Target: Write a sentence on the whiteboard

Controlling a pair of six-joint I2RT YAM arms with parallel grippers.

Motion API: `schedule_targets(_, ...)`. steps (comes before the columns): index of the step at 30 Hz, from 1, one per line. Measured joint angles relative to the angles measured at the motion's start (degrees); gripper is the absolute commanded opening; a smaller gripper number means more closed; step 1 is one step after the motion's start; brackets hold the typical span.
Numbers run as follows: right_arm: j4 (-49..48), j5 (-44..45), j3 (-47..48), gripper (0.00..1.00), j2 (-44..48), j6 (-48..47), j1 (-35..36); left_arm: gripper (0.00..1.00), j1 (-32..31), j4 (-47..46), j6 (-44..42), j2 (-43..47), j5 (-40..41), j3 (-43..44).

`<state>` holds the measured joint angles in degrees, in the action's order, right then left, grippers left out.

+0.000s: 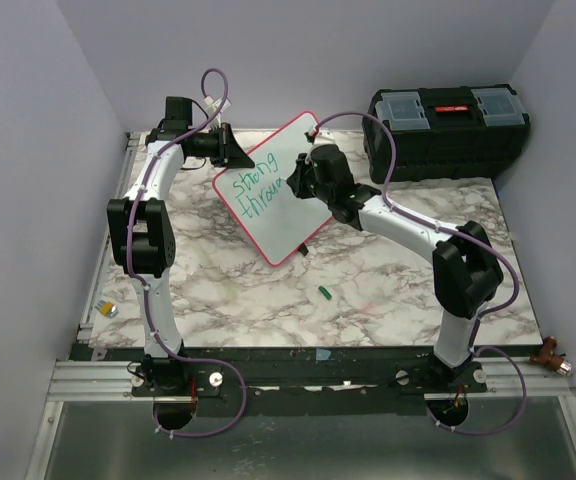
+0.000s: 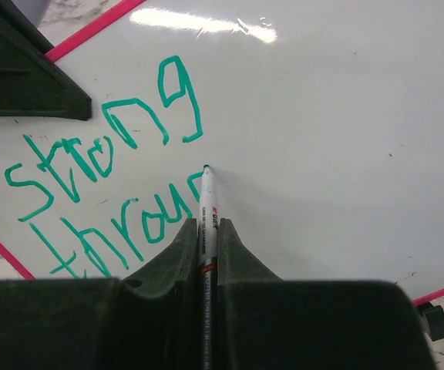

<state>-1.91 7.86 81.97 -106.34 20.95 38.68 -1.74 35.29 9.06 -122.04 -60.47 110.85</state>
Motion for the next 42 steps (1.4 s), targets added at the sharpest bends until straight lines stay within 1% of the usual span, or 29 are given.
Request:
schedule_targets(12, -1.44, -2.32, -7.10, 0.01, 3.23, 0.61, -0.07, 0.00, 0.02, 0.02, 0.02, 0.00, 0.07, 0.00)
schedule_targets(18, -1.46, -3.48, -9.03, 0.00, 4.20, 1.55, -0.07, 0.00, 0.02, 0.02, 0.04, 0.00, 0.07, 0.00)
schedule_targets(30, -1.11, -4.59, -8.90, 0.01, 4.37, 1.57, -0.13, 0.00, 0.00, 0.02, 0.04, 0.00, 0.02, 0.00)
schedule_targets(42, 0.61, -5.22, -5.99, 0.01, 4.44, 1.57, -0.11, 0.00, -0.07, -0.09, 0.04, 0.00, -0.11, 0.00)
